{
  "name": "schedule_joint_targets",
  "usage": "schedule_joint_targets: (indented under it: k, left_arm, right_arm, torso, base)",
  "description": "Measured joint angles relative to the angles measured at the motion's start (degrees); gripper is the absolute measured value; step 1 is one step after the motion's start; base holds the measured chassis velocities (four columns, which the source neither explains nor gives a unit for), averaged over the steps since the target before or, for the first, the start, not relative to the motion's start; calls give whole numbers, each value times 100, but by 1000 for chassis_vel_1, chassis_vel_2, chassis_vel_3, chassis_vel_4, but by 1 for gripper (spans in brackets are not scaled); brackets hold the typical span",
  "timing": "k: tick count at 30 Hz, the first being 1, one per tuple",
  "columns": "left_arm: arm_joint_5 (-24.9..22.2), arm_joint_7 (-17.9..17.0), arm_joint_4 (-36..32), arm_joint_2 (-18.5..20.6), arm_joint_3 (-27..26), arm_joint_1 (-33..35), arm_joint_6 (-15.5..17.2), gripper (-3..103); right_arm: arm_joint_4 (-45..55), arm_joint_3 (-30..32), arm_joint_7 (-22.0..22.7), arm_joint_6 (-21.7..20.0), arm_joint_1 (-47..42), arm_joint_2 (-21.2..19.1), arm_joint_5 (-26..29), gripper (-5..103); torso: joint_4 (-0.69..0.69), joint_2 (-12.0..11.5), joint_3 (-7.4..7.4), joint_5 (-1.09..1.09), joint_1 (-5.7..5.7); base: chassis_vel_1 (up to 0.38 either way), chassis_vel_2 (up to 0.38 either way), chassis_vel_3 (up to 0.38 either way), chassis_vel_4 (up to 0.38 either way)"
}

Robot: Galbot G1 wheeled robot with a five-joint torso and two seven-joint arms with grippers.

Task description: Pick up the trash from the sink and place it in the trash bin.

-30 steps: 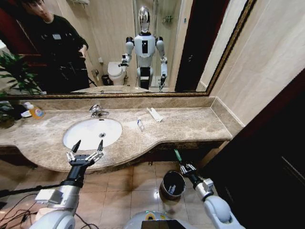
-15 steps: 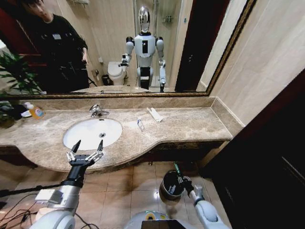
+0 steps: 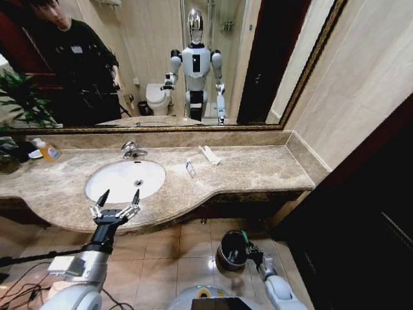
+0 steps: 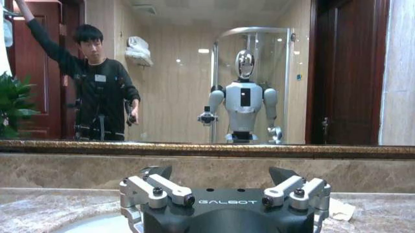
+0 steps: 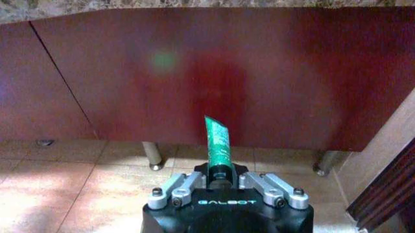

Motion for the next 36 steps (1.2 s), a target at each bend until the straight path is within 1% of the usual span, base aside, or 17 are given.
schedule_joint_targets:
  k: [10,12,13,15,17,19,20,23,26,27,28,30,31,32,33,34,36]
  left_arm:
    - [0,0,0,0,0,0,0,100]
    - [0,0,0,1,0,0,0,100]
    - [0,0,0,0,0,0,0,100]
    - [0,0,0,0,0,0,0,100]
    - [0,0,0,0,0,0,0,100]
    - [0,0,0,0,0,0,0,100]
    - [0,0,0,0,0,0,0,100]
    - [0,0,0,1,0,0,0,100]
    - [0,0,0,0,0,0,0,100]
    - [0,0,0,0,0,0,0,100]
    - [0,0,0,0,0,0,0,100]
    - [0,0,0,0,0,0,0,100]
    - [0,0,0,0,0,0,0,100]
    - [0,0,0,0,0,0,0,100]
    - [0,0,0,0,0,0,0,100]
    - [0,0,0,0,0,0,0,100]
    - [0,0,0,0,0,0,0,100]
  right_arm:
    - [-9,-96,61,-24,40,17,62,20]
    - [4,-115,117,-44,33,20,44,18]
    - [10,-125,146,-45,30,20,34,20]
    - [34,-158,250,-33,13,20,13,31]
    - [47,-162,276,-30,6,19,12,31]
    - [87,-166,335,-21,-20,11,11,42]
    - [87,-166,335,-21,-20,11,11,42]
    - [146,-166,396,-17,-53,5,5,59]
    - [208,-166,442,-17,-86,6,0,64]
    - [238,-166,455,-17,-101,9,-2,74]
    - [238,-166,455,-17,-101,9,-2,74]
    - [284,-166,488,-20,-122,17,-3,85]
    - [284,-166,488,-20,-122,17,-3,85]
    - [318,-167,513,-28,-136,24,0,90]
    - [341,-171,529,-38,-144,28,10,90]
    - [400,-191,575,-83,-161,34,46,95]
    - [464,-223,616,-123,-180,41,91,100]
  torso:
    - [0,0,0,0,0]
    - [0,0,0,0,0]
    - [0,0,0,0,0]
    - [0,0,0,0,0]
    - [0,0,0,0,0]
    - [0,0,0,0,0]
    - [0,0,0,0,0]
    - [0,0,0,0,0]
    - [0,0,0,0,0]
    - [0,0,0,0,0]
    - [0,0,0,0,0]
    - [0,0,0,0,0]
    - [0,0,0,0,0]
    - [0,0,0,0,0]
    - [0,0,0,0,0]
    - [0,0,0,0,0]
    - [0,0,0,0,0]
  base:
    - [0,0,0,0]
    - [0,0,0,0]
    - [0,0,0,0]
    - [0,0,0,0]
    - [0,0,0,0]
    - [0,0,0,0]
    - [0,0,0,0]
    - [0,0,0,0]
    - [0,0,0,0]
    - [0,0,0,0]
    - [0,0,0,0]
    - [0,0,0,0]
    - [0,0,0,0]
    - [0,0,0,0]
    - [0,0,0,0]
    - [0,0,0,0]
    - [0,0,0,0]
